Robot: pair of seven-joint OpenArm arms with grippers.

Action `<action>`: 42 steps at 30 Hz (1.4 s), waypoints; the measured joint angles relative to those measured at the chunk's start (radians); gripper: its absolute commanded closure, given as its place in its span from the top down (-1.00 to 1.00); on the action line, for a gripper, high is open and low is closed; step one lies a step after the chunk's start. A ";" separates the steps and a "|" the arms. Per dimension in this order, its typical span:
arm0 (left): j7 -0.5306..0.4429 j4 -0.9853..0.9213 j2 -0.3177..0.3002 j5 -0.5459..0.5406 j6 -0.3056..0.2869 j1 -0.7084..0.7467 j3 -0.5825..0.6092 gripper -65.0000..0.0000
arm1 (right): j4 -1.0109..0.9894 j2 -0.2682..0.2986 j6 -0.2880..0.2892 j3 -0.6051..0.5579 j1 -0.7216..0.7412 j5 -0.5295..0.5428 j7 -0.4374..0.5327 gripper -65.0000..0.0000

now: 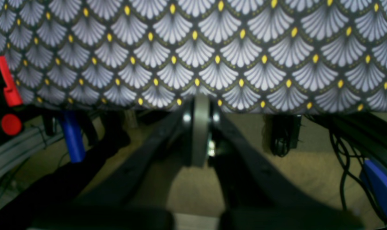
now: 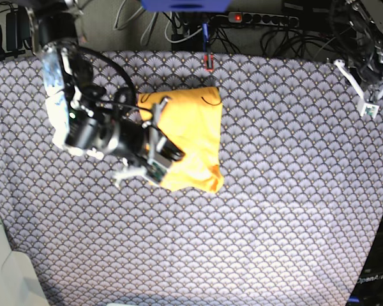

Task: Fold the T-shirt properly
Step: 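Pinch and smooth the bundle's edge with the right gripper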

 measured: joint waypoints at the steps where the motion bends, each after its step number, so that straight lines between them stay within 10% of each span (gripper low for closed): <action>1: -0.001 0.000 0.000 0.000 0.000 0.011 0.000 -1.00 | -0.023 -0.013 0.000 -0.010 0.021 0.011 0.002 -0.97; 6: 0.005 0.000 0.005 0.003 0.000 0.040 -0.003 -1.00 | -0.235 -0.047 0.003 -0.090 0.156 0.007 0.030 -0.97; 27: -0.003 0.001 0.004 0.006 0.000 0.093 -0.003 -1.00 | -1.226 -0.070 0.031 -0.328 0.422 0.057 0.756 -0.97; 42: -0.015 0.002 0.007 0.006 0.000 0.093 -0.003 -1.00 | -0.492 0.023 -0.006 -0.210 0.278 0.068 0.243 -0.97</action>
